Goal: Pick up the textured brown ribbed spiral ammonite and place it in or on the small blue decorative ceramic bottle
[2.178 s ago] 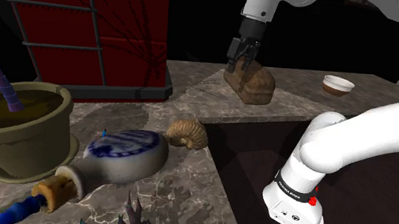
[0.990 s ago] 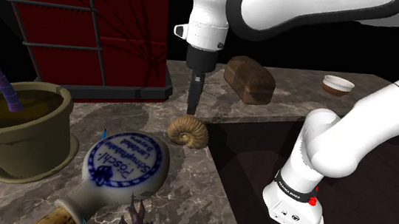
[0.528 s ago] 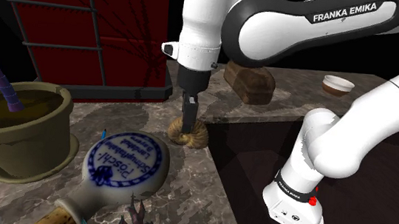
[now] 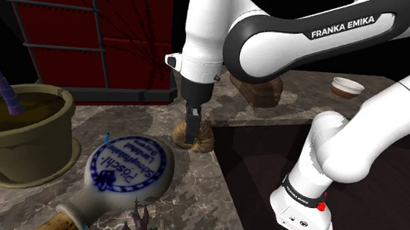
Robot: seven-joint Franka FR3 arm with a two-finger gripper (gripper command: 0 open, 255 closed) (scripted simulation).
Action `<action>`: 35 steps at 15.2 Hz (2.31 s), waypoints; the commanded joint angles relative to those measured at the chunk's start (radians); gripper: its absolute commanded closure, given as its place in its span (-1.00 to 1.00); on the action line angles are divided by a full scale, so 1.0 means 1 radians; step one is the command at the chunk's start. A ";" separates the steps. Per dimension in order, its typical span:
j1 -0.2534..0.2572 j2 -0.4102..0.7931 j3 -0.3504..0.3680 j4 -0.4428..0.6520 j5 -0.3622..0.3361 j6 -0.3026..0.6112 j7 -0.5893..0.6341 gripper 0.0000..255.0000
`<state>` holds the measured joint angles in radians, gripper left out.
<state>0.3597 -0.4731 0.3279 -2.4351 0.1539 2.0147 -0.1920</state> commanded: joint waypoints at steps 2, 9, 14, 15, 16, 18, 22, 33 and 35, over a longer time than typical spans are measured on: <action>0.000 0.000 0.000 0.000 0.000 0.001 0.000 -1.00; 0.000 0.000 0.000 0.000 0.000 0.000 0.000 1.00; 0.000 -0.003 -0.002 0.010 -0.001 -0.014 0.000 1.00; -0.001 -0.007 -0.004 0.021 -0.002 -0.028 0.000 1.00; -0.001 -0.009 -0.006 0.033 -0.002 -0.042 -0.001 1.00; -0.002 -0.015 -0.009 0.055 -0.004 -0.070 -0.001 1.00; -0.004 -0.022 -0.016 0.103 -0.008 -0.125 -0.001 1.00; -0.010 -0.023 -0.031 0.250 -0.019 -0.273 0.002 1.00; -0.011 -0.020 -0.033 0.279 -0.021 -0.299 0.003 1.00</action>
<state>0.3485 -0.4930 0.2952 -2.1739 0.1332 1.7334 -0.1908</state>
